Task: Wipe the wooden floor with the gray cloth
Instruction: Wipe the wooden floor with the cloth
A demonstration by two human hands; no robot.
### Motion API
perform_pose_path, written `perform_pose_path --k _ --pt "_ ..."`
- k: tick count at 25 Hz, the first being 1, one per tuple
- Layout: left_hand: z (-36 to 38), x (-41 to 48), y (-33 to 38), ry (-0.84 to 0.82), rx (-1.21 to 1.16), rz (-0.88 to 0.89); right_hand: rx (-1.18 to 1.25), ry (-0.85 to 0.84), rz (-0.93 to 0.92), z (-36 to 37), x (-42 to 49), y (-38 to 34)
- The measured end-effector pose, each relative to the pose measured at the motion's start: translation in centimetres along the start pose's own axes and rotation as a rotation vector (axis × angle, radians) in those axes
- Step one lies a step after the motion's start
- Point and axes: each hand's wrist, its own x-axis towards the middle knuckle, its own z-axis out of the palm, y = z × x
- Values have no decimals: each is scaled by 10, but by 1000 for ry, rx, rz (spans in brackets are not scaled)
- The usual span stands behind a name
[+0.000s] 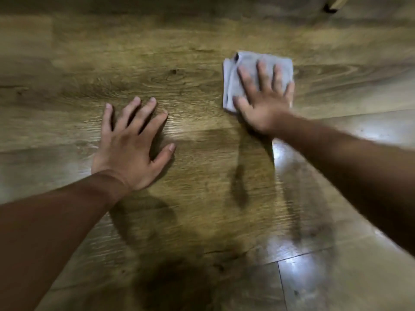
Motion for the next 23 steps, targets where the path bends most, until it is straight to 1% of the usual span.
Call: perform_pose_path --k 2,4,6,7,8,10,11,12,14,15,16,17,19,21,23 --pt "-3 0 -6 -12 -13 -6 -9 -32 -28 -15 69 -1" --pt "-4 3 -6 -16 -36 -14 92 -109 -9 -35 114 -2" --pt "-3 2 -2 -20 -37 -24 203 -148 85 -44 129 -4" --pt "-5 0 -2 -16 -39 -29 190 -140 94 -40 123 -7" --pt "-7 -1 -3 -7 -39 -27 141 -114 54 -37 107 -7" --pt "-7 0 -3 9 -66 0 -12 -49 -85 -23 32 9" --pt "-5 2 -1 22 -87 16 -72 -72 -124 -15 -26 22" --pt "-3 4 -1 39 -106 17 -87 -117 -113 -4 -97 34" --pt "5 2 -6 83 -115 7 -73 -325 -61 13 -231 52" --pt "8 -1 -9 105 -117 8 -90 -403 -56 19 -279 63" --pt "11 -2 -9 126 -125 14 -86 -479 -42 18 -302 76" --pt "13 -2 -10 130 -122 21 -80 -464 -54 17 -304 88" --pt "14 2 -7 89 -108 32 -38 -316 -30 9 -237 92" --pt "13 4 -10 40 -121 20 -49 -203 50 -5 -121 96" --pt "12 2 -11 47 -128 24 -71 -43 61 -26 -2 110"
